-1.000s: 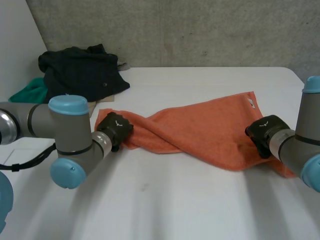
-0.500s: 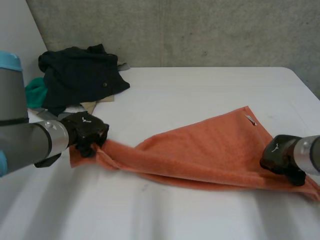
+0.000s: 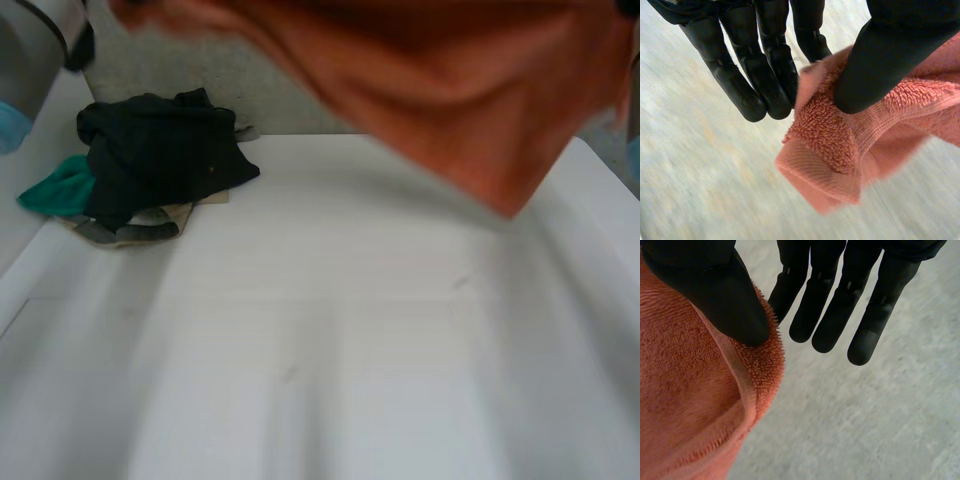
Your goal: Fold the laundry.
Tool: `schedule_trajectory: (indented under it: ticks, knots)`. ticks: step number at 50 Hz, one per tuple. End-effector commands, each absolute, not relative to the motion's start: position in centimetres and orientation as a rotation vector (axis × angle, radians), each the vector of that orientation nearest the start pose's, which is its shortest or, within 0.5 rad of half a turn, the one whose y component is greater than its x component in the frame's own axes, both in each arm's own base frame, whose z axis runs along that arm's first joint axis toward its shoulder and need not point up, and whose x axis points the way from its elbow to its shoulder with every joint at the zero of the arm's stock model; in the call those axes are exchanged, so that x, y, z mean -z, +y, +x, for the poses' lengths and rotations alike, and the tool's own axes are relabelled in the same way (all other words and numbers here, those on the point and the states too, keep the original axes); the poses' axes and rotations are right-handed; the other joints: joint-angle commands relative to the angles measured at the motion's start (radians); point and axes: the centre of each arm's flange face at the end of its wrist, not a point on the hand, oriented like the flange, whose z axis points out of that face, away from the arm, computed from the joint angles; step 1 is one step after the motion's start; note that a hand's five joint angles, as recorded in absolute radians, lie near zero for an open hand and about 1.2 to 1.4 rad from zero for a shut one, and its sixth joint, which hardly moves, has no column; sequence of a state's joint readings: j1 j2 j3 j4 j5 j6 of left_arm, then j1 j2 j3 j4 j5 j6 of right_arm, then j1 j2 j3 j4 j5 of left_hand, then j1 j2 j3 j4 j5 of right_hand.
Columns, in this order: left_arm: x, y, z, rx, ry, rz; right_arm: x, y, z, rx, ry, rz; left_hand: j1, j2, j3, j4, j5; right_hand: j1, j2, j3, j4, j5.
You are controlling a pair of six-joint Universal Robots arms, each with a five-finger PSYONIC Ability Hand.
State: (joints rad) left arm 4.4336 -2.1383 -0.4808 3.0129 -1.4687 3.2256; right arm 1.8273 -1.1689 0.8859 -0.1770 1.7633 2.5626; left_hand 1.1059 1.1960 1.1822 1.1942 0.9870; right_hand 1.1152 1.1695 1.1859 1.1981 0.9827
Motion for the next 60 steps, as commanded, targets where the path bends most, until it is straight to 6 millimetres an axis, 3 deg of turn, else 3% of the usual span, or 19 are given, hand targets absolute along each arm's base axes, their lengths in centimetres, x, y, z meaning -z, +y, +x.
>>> schedule_trajectory:
  ticks: [1,5,6,9,10,13,14,18,21,25,30,37,45,48,51,56,60]
  knots:
    - [-39.8,-38.6,-25.8,2.857,1.653,0.534,-36.5,-36.9,22.4,2.782,1.930,-0.709,0.290,0.200,0.214,0.202,0.235,0.281,0.227,0.210,0.198,0.239]
    - [-35.3,-38.8,-26.7,2.736,1.761,0.712,-32.4,-36.4,23.3,2.582,2.044,-0.873,0.290,0.200,0.214,0.202,0.235,0.281,0.227,0.210,0.198,0.239]
    - [-33.0,-39.0,-26.9,2.664,1.830,0.761,-30.6,-36.0,23.6,2.491,2.096,-0.932,0.290,0.200,0.214,0.202,0.235,0.281,0.227,0.210,0.198,0.239]
    - [-29.2,-39.2,-26.9,2.539,1.939,0.804,-27.4,-35.2,24.1,2.331,2.178,-1.026,0.290,0.200,0.214,0.202,0.235,0.281,0.227,0.210,0.198,0.239]
    - [-26.7,-39.2,-26.8,2.445,2.014,0.828,-25.1,-34.7,24.3,2.219,2.239,-1.080,0.290,0.200,0.214,0.202,0.235,0.281,0.227,0.210,0.198,0.239]
    - [-22.7,-39.0,-26.4,2.276,2.122,0.870,-21.5,-33.9,24.3,2.040,2.343,-1.158,0.290,0.200,0.214,0.202,0.235,0.281,0.227,0.210,0.198,0.239]
    - [-20.5,-38.6,-25.9,2.162,2.186,0.892,-19.1,-33.3,24.2,1.917,2.414,-1.207,0.290,0.200,0.214,0.202,0.235,0.281,0.227,0.210,0.198,0.239]
    - [-16.7,-37.4,-24.5,1.913,2.293,0.953,-14.1,-31.7,23.5,1.618,2.562,-1.344,0.290,0.200,0.214,0.202,0.235,0.281,0.227,0.210,0.198,0.239]
    - [-15.5,-36.6,-24.0,1.816,2.336,0.991,-12.5,-30.8,23.0,1.503,2.618,-1.401,0.273,0.183,0.197,0.185,0.218,0.281,0.227,0.210,0.198,0.239]
    - [-15.0,-35.4,-23.6,1.748,2.364,1.041,-12.3,-30.4,22.8,1.502,2.631,-1.394,0.106,0.016,0.030,0.018,0.050,0.281,0.227,0.210,0.198,0.239]
    - [-15.0,-34.3,-23.8,1.750,2.371,1.100,-13.9,-29.7,23.0,1.582,2.588,-1.372,-0.052,-0.142,-0.128,-0.140,-0.108,0.281,0.227,0.210,0.198,0.239]
    - [-14.3,-34.3,-24.2,1.760,2.346,1.161,-14.3,-29.0,23.4,1.588,2.562,-1.360,-0.296,-0.386,-0.372,-0.384,-0.352,0.281,0.227,0.210,0.198,0.239]
    - [-13.3,-34.1,-25.0,1.729,2.282,1.259,-14.1,-29.0,23.2,1.579,2.574,-1.348,-0.320,-0.410,-0.396,-0.408,-0.376,0.281,0.227,0.210,0.198,0.239]
    - [-12.9,-34.1,-25.2,1.718,2.261,1.283,-14.2,-29.2,23.0,1.582,2.582,-1.340,-0.279,-0.369,-0.356,-0.368,-0.335,0.281,0.227,0.210,0.198,0.239]
    - [-13.1,-34.0,-25.4,1.709,2.214,1.318,-14.3,-29.3,22.8,1.590,2.586,-1.339,0.268,0.178,0.192,0.180,0.213,0.281,0.227,0.210,0.198,0.239]
    - [-15.1,-33.0,-25.1,1.664,2.156,1.324,-15.7,-29.3,22.4,1.624,2.585,-1.370,0.290,0.200,0.214,0.202,0.235,0.281,0.227,0.210,0.198,0.239]
    - [-17.2,-29.9,-24.5,1.575,2.208,1.349,-18.2,-28.4,21.7,1.630,2.568,-1.504,0.290,0.200,0.214,0.202,0.235,0.281,0.227,0.210,0.198,0.239]
